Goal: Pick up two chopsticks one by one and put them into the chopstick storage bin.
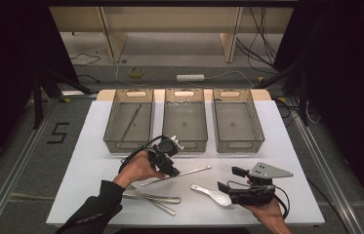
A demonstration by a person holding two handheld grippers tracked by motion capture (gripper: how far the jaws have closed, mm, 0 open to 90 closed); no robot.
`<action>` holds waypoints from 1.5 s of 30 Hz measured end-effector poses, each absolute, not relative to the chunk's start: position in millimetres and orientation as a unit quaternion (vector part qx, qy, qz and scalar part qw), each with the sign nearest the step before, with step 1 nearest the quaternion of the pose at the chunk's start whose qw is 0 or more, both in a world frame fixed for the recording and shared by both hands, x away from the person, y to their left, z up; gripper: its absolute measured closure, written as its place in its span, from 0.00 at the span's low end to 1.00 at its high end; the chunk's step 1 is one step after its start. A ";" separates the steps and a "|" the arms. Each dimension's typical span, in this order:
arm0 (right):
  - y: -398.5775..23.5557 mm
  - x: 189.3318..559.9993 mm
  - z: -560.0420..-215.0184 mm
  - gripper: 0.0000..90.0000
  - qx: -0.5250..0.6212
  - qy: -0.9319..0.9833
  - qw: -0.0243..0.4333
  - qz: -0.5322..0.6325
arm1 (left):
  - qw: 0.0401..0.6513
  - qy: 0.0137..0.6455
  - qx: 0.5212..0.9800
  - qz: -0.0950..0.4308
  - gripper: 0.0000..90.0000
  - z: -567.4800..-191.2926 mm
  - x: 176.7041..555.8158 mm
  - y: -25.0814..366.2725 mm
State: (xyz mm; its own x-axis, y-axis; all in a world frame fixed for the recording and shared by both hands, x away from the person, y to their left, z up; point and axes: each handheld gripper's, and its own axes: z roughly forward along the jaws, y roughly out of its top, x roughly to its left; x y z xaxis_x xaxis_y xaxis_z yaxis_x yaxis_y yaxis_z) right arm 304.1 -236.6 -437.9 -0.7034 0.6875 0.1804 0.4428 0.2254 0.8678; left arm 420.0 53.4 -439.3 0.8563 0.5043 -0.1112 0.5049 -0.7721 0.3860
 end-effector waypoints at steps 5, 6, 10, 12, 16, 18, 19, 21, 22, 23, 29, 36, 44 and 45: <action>-237.3 304.8 -438.5 0.25 0.368 0.772 0.120 0.503 | 0.188 0.257 0.948 -0.012 0.63 -447.8 419.2 46.1; -237.2 304.8 -438.5 0.25 0.368 0.772 0.120 0.503 | 0.182 0.255 0.950 -0.012 0.64 -449.3 419.7 45.5; -237.2 304.7 -438.5 0.25 0.368 0.773 0.120 0.503 | 0.176 0.252 0.952 -0.015 0.68 -453.5 421.1 42.4; -237.1 304.7 -438.4 0.25 0.368 0.773 0.120 0.503 | 0.172 0.249 0.953 -0.011 0.70 -454.0 420.9 40.7; -237.1 303.4 -437.4 0.25 0.367 0.772 0.120 0.505 | 0.170 0.247 0.954 -0.010 0.75 -454.6 421.0 39.2; -237.1 303.3 -437.3 0.25 0.365 0.773 0.121 0.504 | 0.167 0.242 0.956 -0.011 0.77 -454.5 420.7 38.7; -237.0 303.2 -437.3 0.25 0.365 0.774 0.121 0.504 | 0.166 0.241 0.956 -0.011 0.78 -454.9 420.5 38.6; -236.7 303.2 -437.3 0.25 0.365 0.774 0.122 0.504 | 0.164 0.240 0.957 -0.010 0.79 -455.2 420.6 38.5; -236.6 303.2 -437.3 0.25 0.364 0.774 0.122 0.504 | 0.163 0.239 0.957 -0.011 0.80 -455.4 420.7 38.5; -236.5 303.1 -437.3 0.25 0.364 0.774 0.122 0.504 | 0.163 0.241 0.957 -0.011 0.81 -456.0 420.6 38.4; -236.0 303.1 -437.3 0.25 0.362 0.775 0.124 0.504 | 0.158 0.236 0.959 -0.013 0.83 -458.9 421.0 37.1; -236.3 302.7 -436.9 0.25 0.362 0.775 0.123 0.503 | 0.150 0.233 0.961 -0.007 0.89 -460.7 421.3 35.9; -235.9 302.7 -437.0 0.25 0.360 0.776 0.125 0.503 | 0.140 0.220 0.965 0.004 0.91 -460.0 419.2 33.8; -235.8 302.8 -437.0 0.25 0.360 0.776 0.125 0.503 | 0.140 0.217 0.966 0.004 0.91 -460.1 419.1 33.8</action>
